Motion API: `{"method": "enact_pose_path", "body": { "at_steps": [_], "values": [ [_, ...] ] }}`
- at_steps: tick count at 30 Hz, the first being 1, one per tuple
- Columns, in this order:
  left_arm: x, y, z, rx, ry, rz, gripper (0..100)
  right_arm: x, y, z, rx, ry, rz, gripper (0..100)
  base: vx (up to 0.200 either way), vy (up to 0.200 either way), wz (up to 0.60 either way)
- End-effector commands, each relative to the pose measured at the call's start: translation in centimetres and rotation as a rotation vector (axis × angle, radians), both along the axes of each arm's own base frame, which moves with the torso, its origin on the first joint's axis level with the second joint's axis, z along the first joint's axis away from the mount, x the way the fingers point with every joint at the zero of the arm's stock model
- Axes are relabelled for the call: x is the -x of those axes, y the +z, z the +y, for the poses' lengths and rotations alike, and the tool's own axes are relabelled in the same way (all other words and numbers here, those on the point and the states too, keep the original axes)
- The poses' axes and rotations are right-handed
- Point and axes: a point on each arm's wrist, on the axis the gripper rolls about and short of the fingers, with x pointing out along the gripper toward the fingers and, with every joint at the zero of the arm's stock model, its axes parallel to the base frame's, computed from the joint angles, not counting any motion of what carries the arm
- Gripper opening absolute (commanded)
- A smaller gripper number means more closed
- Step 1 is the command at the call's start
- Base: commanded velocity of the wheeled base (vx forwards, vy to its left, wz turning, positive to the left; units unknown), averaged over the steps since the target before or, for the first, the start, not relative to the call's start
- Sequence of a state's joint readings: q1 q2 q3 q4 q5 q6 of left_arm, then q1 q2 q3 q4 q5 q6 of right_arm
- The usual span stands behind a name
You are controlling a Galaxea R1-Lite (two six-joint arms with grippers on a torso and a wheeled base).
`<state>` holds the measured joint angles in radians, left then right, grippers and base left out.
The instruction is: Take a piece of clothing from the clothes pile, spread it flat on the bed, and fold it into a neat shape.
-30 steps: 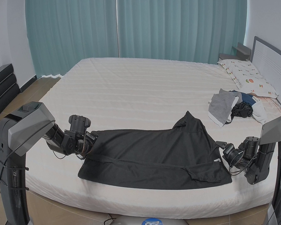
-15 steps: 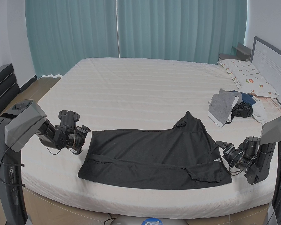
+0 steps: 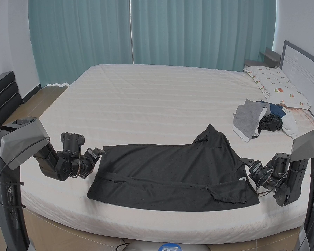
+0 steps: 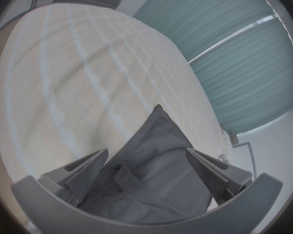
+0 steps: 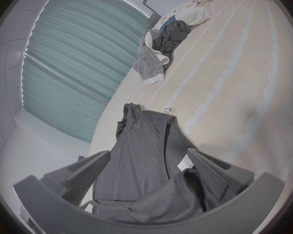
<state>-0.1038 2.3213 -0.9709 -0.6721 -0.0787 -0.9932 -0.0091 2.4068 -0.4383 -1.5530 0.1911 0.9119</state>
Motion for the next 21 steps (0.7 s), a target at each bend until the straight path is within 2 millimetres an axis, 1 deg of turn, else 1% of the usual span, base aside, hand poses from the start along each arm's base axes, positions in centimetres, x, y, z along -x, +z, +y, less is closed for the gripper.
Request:
{"method": "enact_pose_path", "body": {
  "at_steps": [1, 3, 5, 10, 11, 12, 14, 15, 18, 21],
  "values": [
    [1.3, 0.3, -0.1, -0.122, -0.106, -0.018, 100, 0.1, -0.1, 0.0, -0.001, 0.002, 0.003, 100, 0.0, 0.0, 0.0],
    [1.2, 0.6, -0.1, -0.174, -0.151, -0.037, 100, 0.2, -0.2, 0.0, 0.0, 0.002, 0.006, 100, 0.0, 0.0, 0.0],
    [1.2, 0.3, -0.3, -0.214, -0.191, -0.042, 100, 0.1, -0.2, 0.1, 0.0, 0.004, 0.005, 100, 0.0, 0.0, 0.0],
    [1.2, 0.1, -1.7, -0.234, -0.28, -0.053, 100, 0.2, -0.2, 0.1, 0.0, 0.005, 0.008, 100, 0.0, 0.0, 0.0],
    [1.2, 0.0, -2.4, -0.23, -0.303, -0.056, 100, 0.2, -0.6, 0.2, 0.001, 0.007, 0.017, 100, 0.0, 0.0, 0.0],
    [1.2, -0.1, -2.5, -0.23, -0.308, -0.056, 100, 0.2, -0.7, 0.2, 0.002, 0.01, 0.019, 100, 0.0, 0.0, 0.0],
    [1.3, -0.5, -3.2, -0.23, -0.325, -0.052, 100, 0.2, -1.0, 0.9, 0.01, 0.033, 0.027, 100, 0.0, 0.0, 0.0],
    [1.3, -0.7, -3.3, -0.23, -0.329, -0.046, 100, 0.2, -1.1, 0.9, 0.013, 0.036, 0.03, 100, 0.0, 0.0, 0.0],
    [1.3, -2.1, -3.5, -0.256, -0.342, -0.021, 100, 0.3, -1.1, 1.0, 0.025, 0.044, 0.028, 100, 0.0, 0.0, 0.0],
    [1.4, -2.3, -3.4, -0.269, -0.346, -0.024, 100, 0.2, -1.0, 1.0, 0.027, 0.044, 0.025, 100, 0.0, 0.0, 0.0]
  ]
}}
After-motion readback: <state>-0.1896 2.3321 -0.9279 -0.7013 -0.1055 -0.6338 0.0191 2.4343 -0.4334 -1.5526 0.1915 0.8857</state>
